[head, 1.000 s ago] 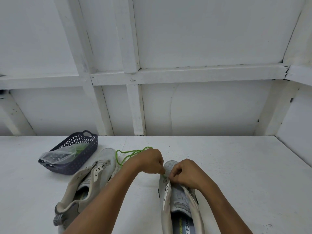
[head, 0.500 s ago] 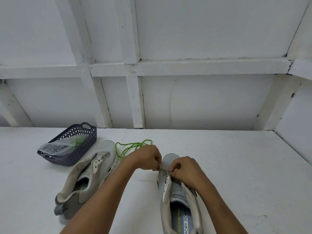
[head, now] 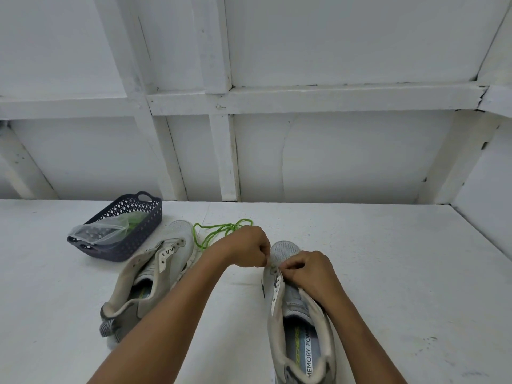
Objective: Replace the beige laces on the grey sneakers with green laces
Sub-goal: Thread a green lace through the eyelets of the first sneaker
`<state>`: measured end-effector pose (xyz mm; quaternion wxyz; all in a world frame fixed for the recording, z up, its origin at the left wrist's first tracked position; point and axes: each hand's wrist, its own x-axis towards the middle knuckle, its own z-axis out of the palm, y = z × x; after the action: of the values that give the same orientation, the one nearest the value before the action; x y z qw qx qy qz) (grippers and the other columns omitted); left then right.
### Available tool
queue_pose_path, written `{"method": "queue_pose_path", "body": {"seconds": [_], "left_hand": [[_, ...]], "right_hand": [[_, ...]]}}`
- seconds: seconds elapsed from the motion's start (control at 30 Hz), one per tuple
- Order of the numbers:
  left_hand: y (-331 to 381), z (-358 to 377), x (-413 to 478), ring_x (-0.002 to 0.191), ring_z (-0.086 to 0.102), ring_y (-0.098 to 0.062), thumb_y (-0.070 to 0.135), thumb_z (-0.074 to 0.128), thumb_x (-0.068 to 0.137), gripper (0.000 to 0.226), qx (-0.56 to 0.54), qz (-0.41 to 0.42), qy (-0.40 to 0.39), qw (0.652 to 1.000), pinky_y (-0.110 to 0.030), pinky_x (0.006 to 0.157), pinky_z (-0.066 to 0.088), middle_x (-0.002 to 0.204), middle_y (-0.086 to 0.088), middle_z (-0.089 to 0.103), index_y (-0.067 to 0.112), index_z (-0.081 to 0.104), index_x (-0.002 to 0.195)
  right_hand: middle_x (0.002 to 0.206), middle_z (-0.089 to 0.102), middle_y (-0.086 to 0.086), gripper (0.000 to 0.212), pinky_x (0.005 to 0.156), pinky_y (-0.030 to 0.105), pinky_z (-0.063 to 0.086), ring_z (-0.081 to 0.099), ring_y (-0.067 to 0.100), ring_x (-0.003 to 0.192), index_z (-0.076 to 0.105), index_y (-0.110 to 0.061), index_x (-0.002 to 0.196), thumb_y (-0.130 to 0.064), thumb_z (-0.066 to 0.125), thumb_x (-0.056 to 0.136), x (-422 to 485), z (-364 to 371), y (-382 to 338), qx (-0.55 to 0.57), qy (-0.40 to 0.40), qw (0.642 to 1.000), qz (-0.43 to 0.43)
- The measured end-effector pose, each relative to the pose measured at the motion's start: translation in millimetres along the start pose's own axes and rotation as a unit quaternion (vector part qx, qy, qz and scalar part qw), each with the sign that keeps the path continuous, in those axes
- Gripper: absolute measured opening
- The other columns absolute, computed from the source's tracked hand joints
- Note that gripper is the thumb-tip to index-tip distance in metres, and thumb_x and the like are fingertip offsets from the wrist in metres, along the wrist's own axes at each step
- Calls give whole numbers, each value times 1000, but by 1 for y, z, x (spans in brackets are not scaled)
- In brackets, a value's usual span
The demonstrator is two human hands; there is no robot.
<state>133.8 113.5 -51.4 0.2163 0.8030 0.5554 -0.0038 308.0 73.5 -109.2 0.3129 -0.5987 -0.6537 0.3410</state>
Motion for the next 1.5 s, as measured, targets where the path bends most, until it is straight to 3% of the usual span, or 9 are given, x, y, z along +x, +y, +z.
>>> {"method": "queue_pose_path", "body": {"seconds": [0.1,0.33,0.43,0.53,0.63,0.77,1.03,1.3,1.5], "left_hand": [[4,1,0,67,57,-11,12,65,86,10,2,4,1,1000,-20,56,43,76,2,66,11,75,89],[5,9,0,70,61,-14,16,71,85,7,2,3,15,1000,-24,62,48,77,-1,71,11,76,87],[11,12,1,66,58,-13,13,74,81,4,0,6,50,999,-19,54,43,79,-2,71,15,76,84],[7,12,0,56,54,-7,10,76,80,5,-45,5,45,998,-11,41,38,68,3,65,15,76,82],[-3,13,-1,60,55,-4,15,81,79,5,-102,-4,23,995,-13,50,40,70,4,67,13,78,82],[-6,16,-2,50,49,2,17,80,80,3,-159,-9,25,987,-12,47,38,65,6,65,16,78,80],[-17,28,-13,65,60,-6,16,71,87,8,-241,-17,10,970,-19,57,49,77,5,67,23,68,86],[-16,23,-15,68,60,-7,17,74,87,13,-227,-20,-15,974,-25,65,48,79,6,68,22,68,97],[3,18,-14,103,61,-7,35,72,88,14,-183,65,94,977,-26,87,50,113,10,64,32,70,102]], "right_hand": [[75,69,-16,5,78,24,55,66,3,80,80,-26,78,-21,80,77,0,-1,1,18,-6,1000,8],[77,71,-15,10,76,28,56,67,9,79,81,-23,80,-15,75,78,-3,5,-3,-27,17,999,2],[85,76,-9,13,77,27,55,68,9,79,81,-21,82,-14,71,79,-4,7,-4,-44,43,998,7],[88,75,-10,13,79,27,54,67,10,82,81,-21,84,-15,71,79,-5,8,-2,-59,36,998,-5],[77,68,-18,11,77,28,53,65,9,81,81,-24,84,-17,74,79,-6,7,-2,-60,25,998,-16],[70,69,-17,11,74,30,56,66,4,74,78,-32,74,-21,77,76,-6,2,0,-30,18,999,-26],[66,71,-11,17,58,9,47,63,-3,64,75,-32,67,-16,78,74,-2,-14,-3,4,-13,1000,-26],[67,73,-4,16,63,21,53,65,4,62,77,-21,68,-7,74,75,-5,-41,-1,46,-33,998,-16],[70,73,-6,16,65,21,53,65,6,66,76,-24,69,-11,74,78,-8,-50,-8,64,19,997,-33]]}}
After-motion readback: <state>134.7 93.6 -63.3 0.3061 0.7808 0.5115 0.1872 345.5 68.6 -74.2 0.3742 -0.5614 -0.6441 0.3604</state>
